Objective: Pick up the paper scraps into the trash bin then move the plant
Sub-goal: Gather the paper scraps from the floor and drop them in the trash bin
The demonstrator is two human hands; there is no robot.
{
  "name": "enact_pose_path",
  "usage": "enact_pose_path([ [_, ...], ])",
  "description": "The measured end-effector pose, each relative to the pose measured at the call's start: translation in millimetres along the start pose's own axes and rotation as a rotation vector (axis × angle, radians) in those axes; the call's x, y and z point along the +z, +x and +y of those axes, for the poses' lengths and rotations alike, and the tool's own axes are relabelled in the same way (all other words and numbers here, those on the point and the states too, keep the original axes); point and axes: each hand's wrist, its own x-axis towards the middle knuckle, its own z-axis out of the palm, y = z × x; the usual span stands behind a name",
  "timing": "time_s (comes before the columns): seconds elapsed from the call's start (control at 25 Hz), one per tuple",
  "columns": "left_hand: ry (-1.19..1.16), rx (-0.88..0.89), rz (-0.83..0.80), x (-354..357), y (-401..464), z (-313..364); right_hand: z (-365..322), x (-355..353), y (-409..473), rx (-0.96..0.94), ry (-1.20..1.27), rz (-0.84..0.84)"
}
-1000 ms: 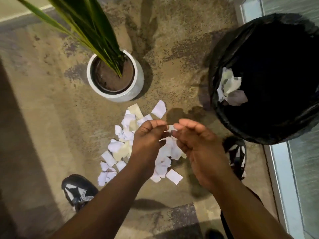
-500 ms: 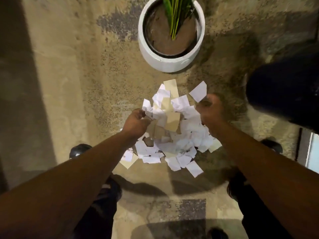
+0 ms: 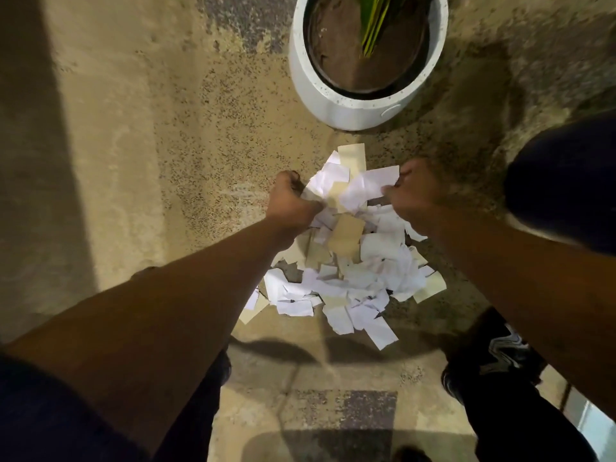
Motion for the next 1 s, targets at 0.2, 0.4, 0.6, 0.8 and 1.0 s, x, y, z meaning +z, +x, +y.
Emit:
enact_pose_path([
  [0.2,-0.104,0.005,-0.058,15,3,6,-5,5,-9,-0.097,0.027,0.033],
  [0.4,-0.111,0.016,-0.12,21,3,15,-39,22,-24,-0.12,0.339,-0.132],
  [0.6,-0.141,0.088,-0.121,18,-8,16,-43,28,-34,-0.123,0.482,-0.166],
  [0.8,0.097,0.255,-0.155,-8,-20,16,-34,7,-47,-0.305,0.598,-0.047],
  [1.0,0.056,0.379,-0.201,-28,-49,29,-37,-10,-77,-0.276,0.777,-0.261],
])
